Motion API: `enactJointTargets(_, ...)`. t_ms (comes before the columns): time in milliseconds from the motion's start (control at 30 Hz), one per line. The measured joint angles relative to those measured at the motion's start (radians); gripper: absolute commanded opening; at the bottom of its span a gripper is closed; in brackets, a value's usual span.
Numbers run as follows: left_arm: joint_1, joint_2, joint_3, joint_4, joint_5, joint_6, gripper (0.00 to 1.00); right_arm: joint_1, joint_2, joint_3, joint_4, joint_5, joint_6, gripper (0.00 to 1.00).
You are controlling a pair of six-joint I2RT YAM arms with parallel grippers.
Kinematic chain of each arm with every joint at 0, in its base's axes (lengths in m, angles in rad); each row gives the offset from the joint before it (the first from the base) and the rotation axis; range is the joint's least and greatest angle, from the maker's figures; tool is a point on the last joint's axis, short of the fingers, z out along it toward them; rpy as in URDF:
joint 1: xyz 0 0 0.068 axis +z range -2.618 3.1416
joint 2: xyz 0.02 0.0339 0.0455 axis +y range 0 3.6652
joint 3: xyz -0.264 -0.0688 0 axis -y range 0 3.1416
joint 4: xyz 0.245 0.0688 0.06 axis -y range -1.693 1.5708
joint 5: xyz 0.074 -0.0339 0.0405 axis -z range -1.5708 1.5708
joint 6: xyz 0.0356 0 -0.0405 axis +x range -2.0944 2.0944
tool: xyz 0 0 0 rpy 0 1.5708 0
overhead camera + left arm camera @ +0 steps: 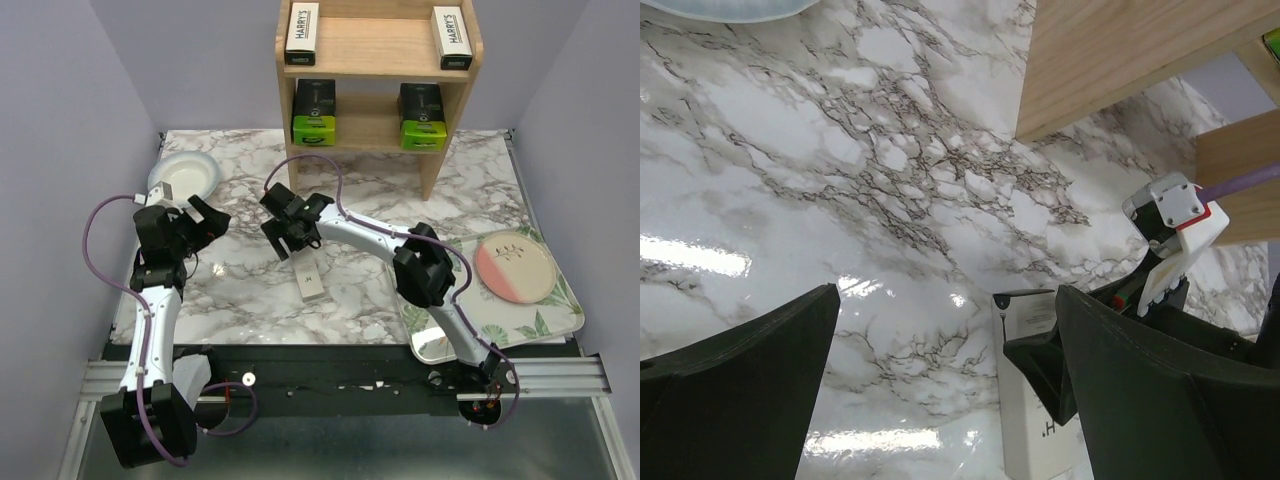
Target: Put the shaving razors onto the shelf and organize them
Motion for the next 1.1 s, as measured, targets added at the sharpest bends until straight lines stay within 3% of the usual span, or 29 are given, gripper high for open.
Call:
enactJointTargets(200, 0.0, 0.001, -0.024, 0.022, 0.001, -0.032, 0.99, -0.026, 0.0, -0.058, -0.002, -0.032, -0.002, 0.81)
enactJointTargets(367, 0.0, 0.024, -0.024, 0.037, 0.007, -0.039, 0.99, -0.037, -0.001, -0.114, 0.016, -0.098, -0.043, 0.54)
enactJointTargets(567, -0.022, 0.069, -0.024, 0.09, 0.092, -0.024, 0.99, -0.057, -0.038, -0.157, 0.047, -0.198, -0.114, 0.52)
enactJointTargets(667, -0.049, 0.088, -0.058, 0.246, 0.224, -0.048, 0.99, -0.109, -0.084, -0.166, 0.05, -0.364, -0.153, 0.56)
enactJointTargets(933, -0.129, 0.247, -0.155, 0.625, 0.472, -0.121, 0.99, -0.395, -0.243, -0.2, 0.126, -0.986, -0.194, 0.57)
enactJointTargets(1100, -0.198, 0.301, -0.135, 0.73, 0.588, -0.089, 0.99, -0.431, -0.247, -0.265, 0.134, -1.293, -0.218, 0.57)
